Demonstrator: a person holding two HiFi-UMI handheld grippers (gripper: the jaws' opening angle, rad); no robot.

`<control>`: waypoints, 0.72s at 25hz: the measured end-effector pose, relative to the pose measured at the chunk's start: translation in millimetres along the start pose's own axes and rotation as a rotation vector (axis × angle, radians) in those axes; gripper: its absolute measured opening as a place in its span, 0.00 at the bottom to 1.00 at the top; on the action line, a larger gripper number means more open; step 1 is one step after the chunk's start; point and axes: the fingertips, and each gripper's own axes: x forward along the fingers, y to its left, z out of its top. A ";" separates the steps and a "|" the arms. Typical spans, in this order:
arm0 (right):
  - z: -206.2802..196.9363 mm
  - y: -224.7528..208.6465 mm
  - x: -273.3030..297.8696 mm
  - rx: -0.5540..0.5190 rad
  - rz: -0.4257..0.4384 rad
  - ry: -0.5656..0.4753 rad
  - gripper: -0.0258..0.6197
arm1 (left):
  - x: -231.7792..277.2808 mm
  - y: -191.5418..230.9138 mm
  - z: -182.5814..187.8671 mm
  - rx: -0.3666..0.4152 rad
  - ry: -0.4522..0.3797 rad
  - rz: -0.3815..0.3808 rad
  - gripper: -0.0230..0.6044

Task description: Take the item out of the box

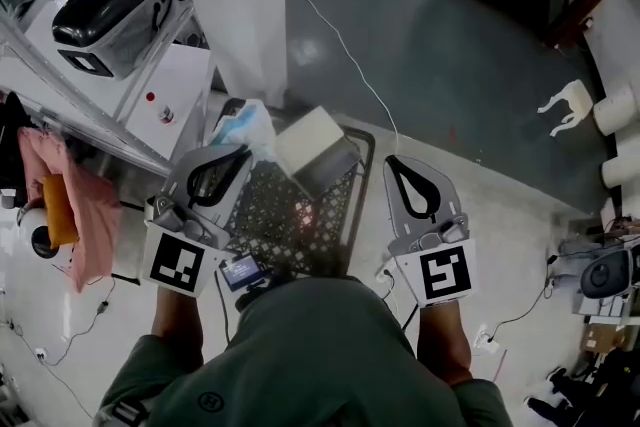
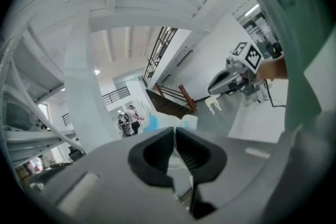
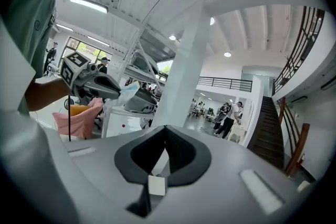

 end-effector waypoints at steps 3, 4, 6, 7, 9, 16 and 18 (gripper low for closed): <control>5.4 4.0 -2.1 -0.010 0.007 -0.006 0.05 | -6.3 -1.1 4.4 0.005 -0.001 0.000 0.06; 7.1 4.7 -2.7 -0.012 0.008 -0.008 0.05 | -7.3 -1.7 5.7 0.008 -0.001 0.000 0.07; 10.5 5.1 -4.3 -0.013 0.010 -0.013 0.05 | -8.7 -2.7 9.0 0.014 -0.003 0.000 0.06; 11.9 4.9 -5.2 -0.014 0.011 -0.015 0.05 | -9.2 -3.0 10.5 0.016 -0.005 0.001 0.06; 14.3 4.5 -7.0 -0.020 0.012 -0.020 0.05 | -9.9 -3.0 12.7 0.019 -0.006 0.002 0.07; 17.6 5.7 -11.3 -0.027 0.014 -0.020 0.05 | -10.5 -4.6 15.1 0.019 -0.005 0.002 0.06; 16.9 5.9 -10.4 -0.022 0.012 -0.017 0.05 | -9.3 -4.5 13.9 0.015 -0.007 0.001 0.07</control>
